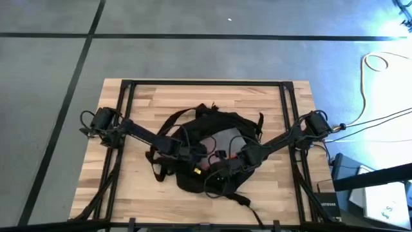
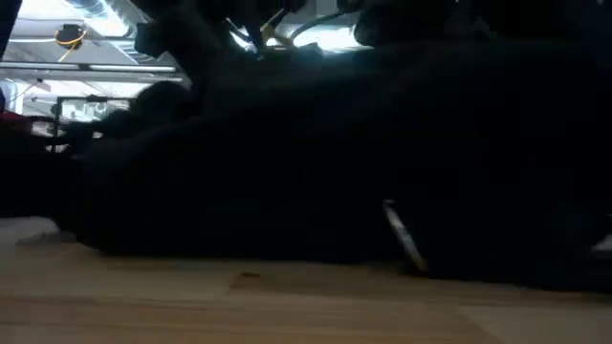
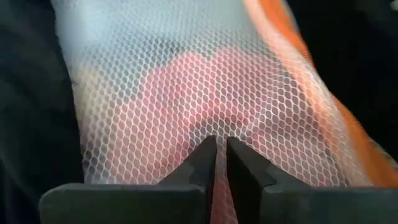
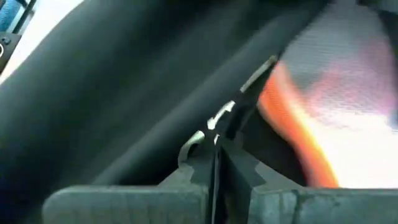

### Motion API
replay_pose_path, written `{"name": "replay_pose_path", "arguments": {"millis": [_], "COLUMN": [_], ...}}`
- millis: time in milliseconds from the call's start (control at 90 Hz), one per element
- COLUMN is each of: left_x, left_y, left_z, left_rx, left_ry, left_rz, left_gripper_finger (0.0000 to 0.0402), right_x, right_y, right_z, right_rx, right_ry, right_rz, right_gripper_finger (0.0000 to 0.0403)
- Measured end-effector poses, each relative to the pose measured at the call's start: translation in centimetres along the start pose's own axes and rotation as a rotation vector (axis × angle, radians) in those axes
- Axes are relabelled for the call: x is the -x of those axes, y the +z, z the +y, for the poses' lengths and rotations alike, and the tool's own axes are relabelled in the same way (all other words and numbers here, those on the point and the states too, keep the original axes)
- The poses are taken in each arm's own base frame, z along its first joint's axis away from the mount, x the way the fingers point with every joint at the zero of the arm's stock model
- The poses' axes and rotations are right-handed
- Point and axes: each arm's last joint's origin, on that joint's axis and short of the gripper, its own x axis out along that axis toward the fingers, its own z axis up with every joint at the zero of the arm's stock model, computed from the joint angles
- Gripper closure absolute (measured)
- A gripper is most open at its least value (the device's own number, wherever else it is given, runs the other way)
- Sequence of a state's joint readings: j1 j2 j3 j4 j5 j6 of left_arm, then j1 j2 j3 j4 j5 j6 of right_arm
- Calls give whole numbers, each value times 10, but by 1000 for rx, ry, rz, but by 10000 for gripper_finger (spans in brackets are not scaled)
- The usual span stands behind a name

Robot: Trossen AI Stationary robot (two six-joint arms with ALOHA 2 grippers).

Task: Unpack backpack
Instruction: Remove the white zip bag from the black bag

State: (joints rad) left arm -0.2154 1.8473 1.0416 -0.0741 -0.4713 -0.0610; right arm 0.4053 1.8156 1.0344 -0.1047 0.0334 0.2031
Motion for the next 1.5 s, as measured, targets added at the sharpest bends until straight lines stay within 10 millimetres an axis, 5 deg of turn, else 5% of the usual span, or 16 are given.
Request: {"name": "replay_pose_path", "arguments": {"millis": [311,611,822,1089,1500], "left_x": [-2,1,1,1,1], "left_y": [-1,-2,-2,-2,-2], "left_z": [4,-2,-2,-2,-2], "left_rx": [-17,-1,23,27,48], "left_ry": [95,83,82,78,78], "left_rz": [1,-5,-6,-7,-9], "left_gripper_finger": [378,378,378,378,378], "right_x": [1,33,42,30,-11], "right_y": [-8,-8,-1,-6,-21], "right_z": [17,28,22,15,-17], "right_rx": [-4,97,103,236,254], "right_ry": [130,-53,-257,-484,-596], "right_rz": [79,68,-17,-1,131], "right_gripper_finger": [398,394,321,204,245]}}
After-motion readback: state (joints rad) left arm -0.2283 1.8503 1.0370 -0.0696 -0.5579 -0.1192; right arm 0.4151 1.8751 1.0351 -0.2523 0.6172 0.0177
